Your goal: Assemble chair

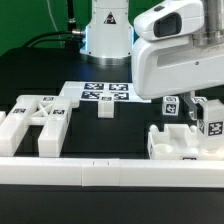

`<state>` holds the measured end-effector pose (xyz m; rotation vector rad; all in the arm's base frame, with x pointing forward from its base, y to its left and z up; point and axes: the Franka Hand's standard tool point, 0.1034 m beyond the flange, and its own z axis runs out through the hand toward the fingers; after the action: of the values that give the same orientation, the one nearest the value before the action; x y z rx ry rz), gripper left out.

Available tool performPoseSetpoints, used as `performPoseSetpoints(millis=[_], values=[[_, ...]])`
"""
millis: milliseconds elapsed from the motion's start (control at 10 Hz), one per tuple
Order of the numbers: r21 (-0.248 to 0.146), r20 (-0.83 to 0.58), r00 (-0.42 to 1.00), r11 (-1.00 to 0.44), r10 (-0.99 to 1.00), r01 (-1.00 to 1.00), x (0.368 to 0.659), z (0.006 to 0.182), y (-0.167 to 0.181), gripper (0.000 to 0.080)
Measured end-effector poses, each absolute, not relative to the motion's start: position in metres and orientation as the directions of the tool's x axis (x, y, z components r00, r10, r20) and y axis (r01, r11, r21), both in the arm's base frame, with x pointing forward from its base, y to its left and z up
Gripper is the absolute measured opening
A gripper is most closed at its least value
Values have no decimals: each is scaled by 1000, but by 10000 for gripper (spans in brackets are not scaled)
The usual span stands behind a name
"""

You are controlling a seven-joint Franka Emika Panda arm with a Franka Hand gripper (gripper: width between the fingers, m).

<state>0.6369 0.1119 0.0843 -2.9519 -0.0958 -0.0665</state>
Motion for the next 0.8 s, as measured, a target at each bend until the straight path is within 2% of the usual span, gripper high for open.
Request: performPoseSetpoints(millis=[100, 300, 500, 600, 800], values=[[-185, 50, 998, -981, 46, 55, 637, 84, 112, 285], [-192, 35, 988, -971, -149, -140, 638, 84, 112, 285], [-206, 32, 920, -903, -391, -377, 640, 84, 111, 285], [-221, 38, 882, -865, -469, -450, 640, 83, 111, 286], [-226, 7, 811, -791, -585, -568, 640, 84, 110, 287]])
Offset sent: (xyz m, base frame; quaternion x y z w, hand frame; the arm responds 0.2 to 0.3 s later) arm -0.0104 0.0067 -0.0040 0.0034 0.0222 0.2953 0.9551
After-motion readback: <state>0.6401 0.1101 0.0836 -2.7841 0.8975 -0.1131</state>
